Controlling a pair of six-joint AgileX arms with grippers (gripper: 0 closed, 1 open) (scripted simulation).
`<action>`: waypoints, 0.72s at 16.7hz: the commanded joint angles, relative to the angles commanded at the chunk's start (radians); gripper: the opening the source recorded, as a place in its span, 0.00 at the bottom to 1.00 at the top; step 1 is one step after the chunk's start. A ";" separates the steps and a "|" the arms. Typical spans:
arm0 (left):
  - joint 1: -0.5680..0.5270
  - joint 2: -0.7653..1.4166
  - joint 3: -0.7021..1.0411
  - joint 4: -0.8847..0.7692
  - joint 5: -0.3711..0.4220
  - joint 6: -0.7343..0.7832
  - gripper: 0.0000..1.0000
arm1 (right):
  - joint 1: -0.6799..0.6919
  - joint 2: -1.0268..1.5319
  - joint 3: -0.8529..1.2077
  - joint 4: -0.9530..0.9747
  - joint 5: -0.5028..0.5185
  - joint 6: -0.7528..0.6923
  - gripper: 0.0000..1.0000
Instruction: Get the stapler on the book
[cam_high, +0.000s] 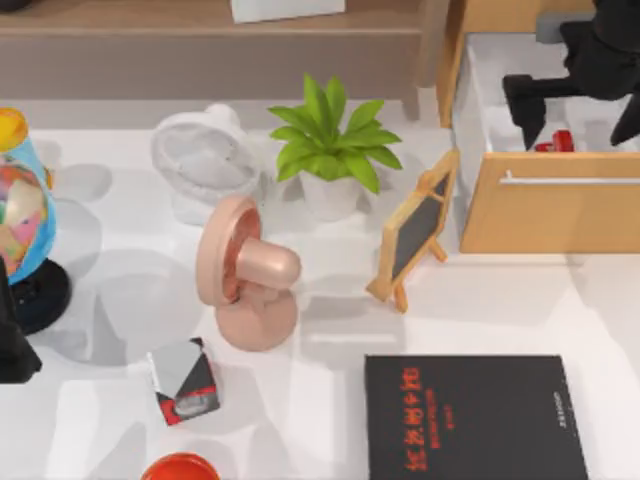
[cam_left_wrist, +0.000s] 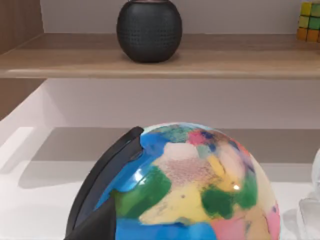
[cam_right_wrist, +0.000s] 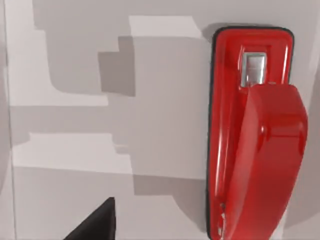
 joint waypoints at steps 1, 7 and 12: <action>0.000 0.000 0.000 0.000 0.000 0.000 1.00 | 0.000 -0.004 -0.009 0.005 0.000 0.001 1.00; 0.000 0.000 0.000 0.000 0.000 0.000 1.00 | -0.001 -0.026 -0.078 0.053 0.001 0.002 1.00; 0.000 0.000 0.000 0.000 0.000 0.000 1.00 | -0.001 -0.014 -0.118 0.101 0.001 0.001 1.00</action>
